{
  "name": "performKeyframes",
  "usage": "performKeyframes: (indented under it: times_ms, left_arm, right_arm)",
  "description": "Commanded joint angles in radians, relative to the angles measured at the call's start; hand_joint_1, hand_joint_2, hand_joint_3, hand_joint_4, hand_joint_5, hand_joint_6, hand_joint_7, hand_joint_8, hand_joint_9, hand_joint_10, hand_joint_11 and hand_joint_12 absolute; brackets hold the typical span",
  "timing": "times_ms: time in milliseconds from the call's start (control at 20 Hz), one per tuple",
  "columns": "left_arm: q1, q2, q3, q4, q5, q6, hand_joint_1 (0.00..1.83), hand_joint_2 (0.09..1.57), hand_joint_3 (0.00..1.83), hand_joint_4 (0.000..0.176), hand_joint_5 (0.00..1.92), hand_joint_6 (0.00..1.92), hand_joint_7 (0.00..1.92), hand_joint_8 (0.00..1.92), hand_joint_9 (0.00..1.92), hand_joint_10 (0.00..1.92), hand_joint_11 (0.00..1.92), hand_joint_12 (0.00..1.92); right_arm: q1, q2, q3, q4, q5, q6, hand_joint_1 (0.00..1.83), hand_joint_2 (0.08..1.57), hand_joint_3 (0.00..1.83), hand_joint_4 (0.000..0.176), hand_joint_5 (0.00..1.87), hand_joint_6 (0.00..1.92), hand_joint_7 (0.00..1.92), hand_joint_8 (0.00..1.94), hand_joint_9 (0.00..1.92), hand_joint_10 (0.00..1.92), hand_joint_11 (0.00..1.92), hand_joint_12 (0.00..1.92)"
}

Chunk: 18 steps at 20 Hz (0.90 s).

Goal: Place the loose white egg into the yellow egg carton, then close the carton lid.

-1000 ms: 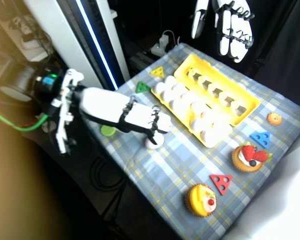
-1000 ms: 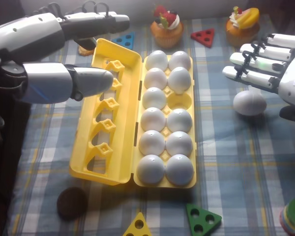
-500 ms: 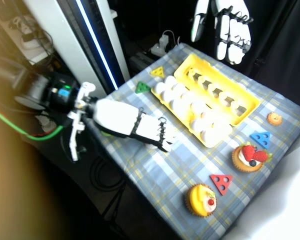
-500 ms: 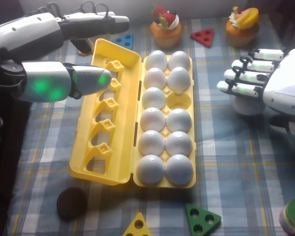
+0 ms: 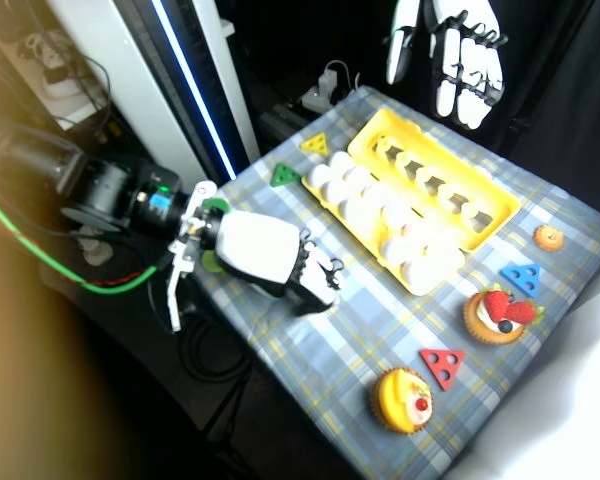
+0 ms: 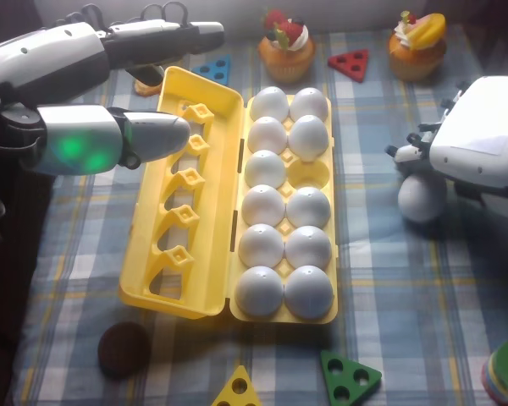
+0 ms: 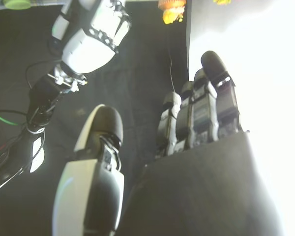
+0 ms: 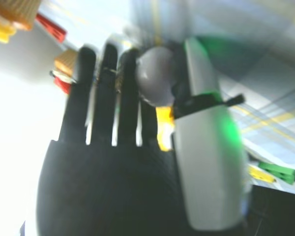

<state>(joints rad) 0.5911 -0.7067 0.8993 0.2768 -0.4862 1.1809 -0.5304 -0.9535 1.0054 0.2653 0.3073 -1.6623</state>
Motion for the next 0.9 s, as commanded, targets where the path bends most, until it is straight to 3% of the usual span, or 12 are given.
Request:
performKeyframes:
  times_ms: [0,50,150,200,250,450,600,650,700,750,800,850]
  left_arm:
    - [-0.010,-0.003,0.004,-0.021,-0.107,-0.008,0.50,1.33,0.00,0.058,0.19,0.01,0.14,0.00,0.16,0.01,0.00,1.08]
    - [-0.010,-0.003,0.004,-0.021,-0.108,-0.008,0.49,1.33,0.00,0.064,0.19,0.00,0.14,0.00,0.15,0.00,0.00,1.07]
    - [-0.010,-0.003,0.005,-0.021,-0.108,-0.008,0.48,1.33,0.00,0.066,0.19,0.00,0.12,0.00,0.15,0.00,0.00,1.08]
    - [-0.009,-0.003,0.006,-0.022,-0.107,-0.008,0.47,1.34,0.00,0.063,0.19,0.00,0.12,0.00,0.14,0.00,0.00,1.03]
    - [-0.007,-0.003,0.006,-0.023,-0.108,-0.009,0.48,1.34,0.00,0.055,0.19,0.00,0.12,0.00,0.13,0.00,0.00,1.05]
    - [-0.006,-0.003,0.007,-0.024,-0.111,-0.010,0.48,1.33,0.00,0.060,0.20,0.00,0.11,0.00,0.14,0.00,0.00,1.08]
    - [-0.004,-0.003,0.006,-0.025,-0.114,-0.012,0.50,1.33,0.00,0.059,0.20,0.00,0.10,0.00,0.13,0.00,0.00,1.09]
    - [-0.002,-0.003,0.006,-0.026,-0.117,-0.012,0.49,1.33,0.00,0.060,0.19,0.00,0.10,0.00,0.13,0.00,0.00,1.09]
    - [0.000,-0.002,0.006,-0.028,-0.120,-0.012,0.46,1.34,0.00,0.059,0.18,0.00,0.10,0.00,0.13,0.00,0.00,1.14]
    - [0.001,-0.002,0.006,-0.030,-0.122,-0.013,0.47,1.33,0.00,0.054,0.19,0.00,0.12,0.00,0.15,0.01,0.00,1.19]
    - [0.002,-0.002,0.006,-0.031,-0.123,-0.013,0.48,1.33,0.00,0.047,0.21,0.01,0.13,0.01,0.16,0.01,0.00,1.21]
    - [0.004,-0.002,0.005,-0.032,-0.124,-0.013,0.49,1.32,0.00,0.043,0.21,0.01,0.13,0.01,0.17,0.01,0.00,1.24]
  right_arm:
    - [0.017,0.020,-0.007,-0.010,0.094,-0.008,1.22,1.23,0.01,0.000,0.68,1.31,0.84,1.38,0.88,1.50,0.85,1.79]
    - [0.027,0.038,-0.026,-0.021,0.104,-0.008,1.16,1.26,0.01,0.000,0.67,1.36,0.78,1.49,0.78,1.57,0.77,1.87]
    - [0.043,0.056,-0.049,-0.050,0.118,-0.008,1.19,1.23,0.00,0.000,0.73,1.24,0.83,1.45,0.81,1.57,0.79,1.88]
    - [0.052,0.060,-0.056,-0.063,0.123,-0.008,1.20,1.25,0.00,0.000,0.72,1.19,0.79,1.58,0.84,1.80,0.89,1.91]
    - [0.059,0.061,-0.058,-0.071,0.125,-0.008,1.16,1.28,0.01,0.000,0.68,1.32,0.72,1.64,0.74,1.83,0.78,1.92]
    - [0.067,0.062,-0.057,-0.075,0.127,-0.008,1.19,1.27,0.02,0.000,0.66,1.29,0.76,1.66,0.87,1.81,0.92,1.92]
    - [0.067,0.077,-0.065,-0.075,0.127,-0.008,1.16,1.27,0.02,0.000,0.67,1.33,0.76,1.58,0.80,1.72,0.82,1.92]
    - [0.067,0.092,-0.075,-0.076,0.134,-0.008,1.16,1.30,0.01,0.000,0.54,1.45,0.75,1.60,0.69,1.70,0.65,1.92]
    - [0.067,0.107,-0.086,-0.079,0.143,-0.008,0.86,1.31,0.01,0.000,0.20,1.12,0.41,1.22,0.37,1.42,0.22,1.87]
    - [0.067,0.119,-0.094,-0.080,0.148,-0.008,0.67,1.30,0.00,0.000,0.10,0.86,0.30,0.91,0.24,1.21,0.04,1.77]
    - [0.067,0.139,-0.108,-0.082,0.158,-0.008,0.57,1.27,0.00,0.000,0.04,0.54,0.20,0.48,0.06,0.91,0.01,1.65]
    - [0.067,0.164,-0.128,-0.092,0.169,-0.008,0.59,1.26,0.00,0.000,0.04,0.33,0.17,0.21,0.01,0.56,0.00,1.33]
